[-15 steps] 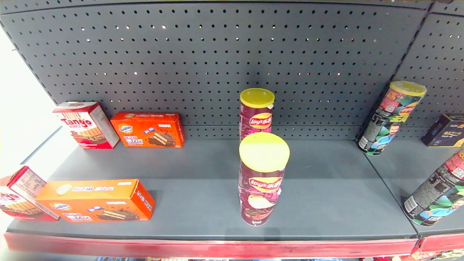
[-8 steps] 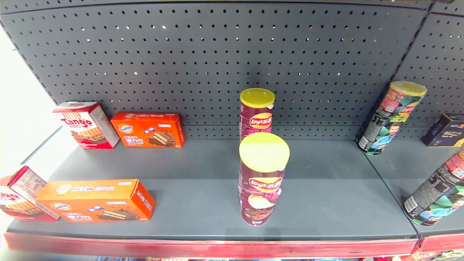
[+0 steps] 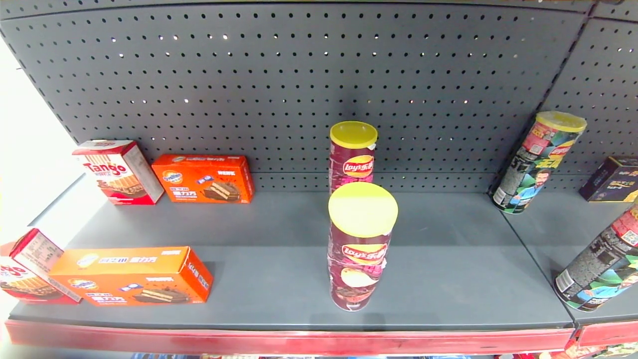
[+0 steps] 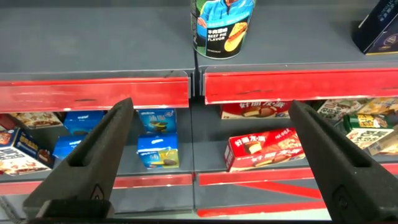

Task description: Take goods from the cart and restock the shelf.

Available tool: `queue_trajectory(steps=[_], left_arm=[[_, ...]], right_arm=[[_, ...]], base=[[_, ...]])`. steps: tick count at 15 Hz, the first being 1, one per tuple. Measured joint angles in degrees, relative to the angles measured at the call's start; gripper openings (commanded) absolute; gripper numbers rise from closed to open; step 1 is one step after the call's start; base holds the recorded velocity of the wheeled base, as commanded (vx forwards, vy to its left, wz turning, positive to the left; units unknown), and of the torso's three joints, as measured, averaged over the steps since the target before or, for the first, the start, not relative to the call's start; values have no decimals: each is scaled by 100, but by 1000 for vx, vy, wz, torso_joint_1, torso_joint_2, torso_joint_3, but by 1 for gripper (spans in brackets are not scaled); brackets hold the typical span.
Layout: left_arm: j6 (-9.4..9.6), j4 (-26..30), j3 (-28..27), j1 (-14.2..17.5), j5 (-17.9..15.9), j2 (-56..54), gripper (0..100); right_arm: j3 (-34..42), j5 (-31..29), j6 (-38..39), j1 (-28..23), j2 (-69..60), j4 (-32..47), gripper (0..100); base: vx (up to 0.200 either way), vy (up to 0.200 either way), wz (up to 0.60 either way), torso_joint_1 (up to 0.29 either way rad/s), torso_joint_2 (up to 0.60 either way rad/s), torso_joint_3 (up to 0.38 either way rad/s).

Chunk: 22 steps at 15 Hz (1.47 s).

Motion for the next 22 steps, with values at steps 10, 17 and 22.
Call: queue_trajectory(steps=[10,17,22], left_arm=[[90,-77,68,-207,1942,-474,100],[99,328,39,-222,-200,-480,100],[-90,313,44,-217,-61,-483,100]], right_arm=[[0,0,0,0,2,0,100],[0,7,-2,1,0,0,100],[0,21,6,229,-268,2,100]], base=[[0,0,0,0,0,0],[0,0,0,0,0,0],[0,0,0,0,0,0]])
